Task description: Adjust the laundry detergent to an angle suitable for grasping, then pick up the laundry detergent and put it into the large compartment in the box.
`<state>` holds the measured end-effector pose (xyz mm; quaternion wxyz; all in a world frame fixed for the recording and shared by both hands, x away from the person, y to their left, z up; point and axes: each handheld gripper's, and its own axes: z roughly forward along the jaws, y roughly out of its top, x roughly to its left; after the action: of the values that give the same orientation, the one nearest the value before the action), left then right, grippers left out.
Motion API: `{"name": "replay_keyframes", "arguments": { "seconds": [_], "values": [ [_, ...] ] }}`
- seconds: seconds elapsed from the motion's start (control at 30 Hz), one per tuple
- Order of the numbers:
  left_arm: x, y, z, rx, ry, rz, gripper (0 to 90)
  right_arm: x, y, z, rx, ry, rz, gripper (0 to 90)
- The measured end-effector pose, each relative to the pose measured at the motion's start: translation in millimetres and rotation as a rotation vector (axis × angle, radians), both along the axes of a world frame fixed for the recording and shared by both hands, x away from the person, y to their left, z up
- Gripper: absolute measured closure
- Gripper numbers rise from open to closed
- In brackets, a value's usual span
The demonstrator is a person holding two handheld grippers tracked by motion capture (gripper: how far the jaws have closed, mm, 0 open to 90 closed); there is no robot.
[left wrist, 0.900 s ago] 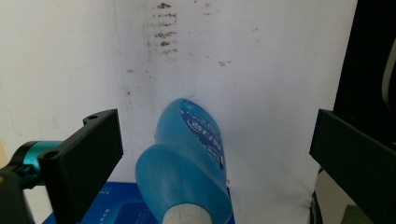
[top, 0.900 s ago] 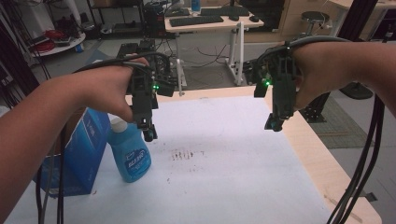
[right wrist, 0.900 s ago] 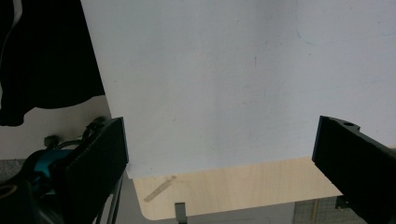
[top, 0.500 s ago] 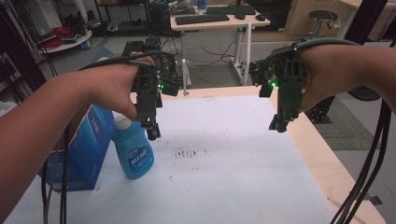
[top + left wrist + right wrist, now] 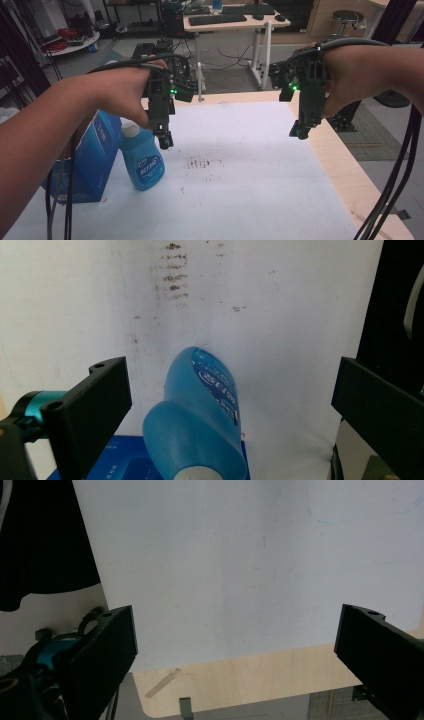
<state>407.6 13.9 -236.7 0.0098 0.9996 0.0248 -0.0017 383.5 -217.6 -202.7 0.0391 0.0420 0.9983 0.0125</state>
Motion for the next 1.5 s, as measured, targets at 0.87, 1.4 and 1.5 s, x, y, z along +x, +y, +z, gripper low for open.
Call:
{"name": "replay_keyframes", "arguments": {
  "seconds": [0.87, 1.4, 1.5],
  "values": [
    [0.7, 5.6, 7.1, -0.007, 0.009, 0.155, 2.5, 5.4, -0.2, -6.1, 0.001, -0.003, 0.026, 2.5],
    [-1.9, 35.1, 26.8, 0.013, -0.035, 0.394, 2.5, 3.6, 6.2, -4.3, 0.003, 0.004, 0.034, 2.5],
    [-1.0, 49.3, 29.5, 0.005, -0.039, 0.459, 2.5, 2.9, 10.4, -3.8, 0.000, 0.006, 0.041, 2.5]
  ]
}}
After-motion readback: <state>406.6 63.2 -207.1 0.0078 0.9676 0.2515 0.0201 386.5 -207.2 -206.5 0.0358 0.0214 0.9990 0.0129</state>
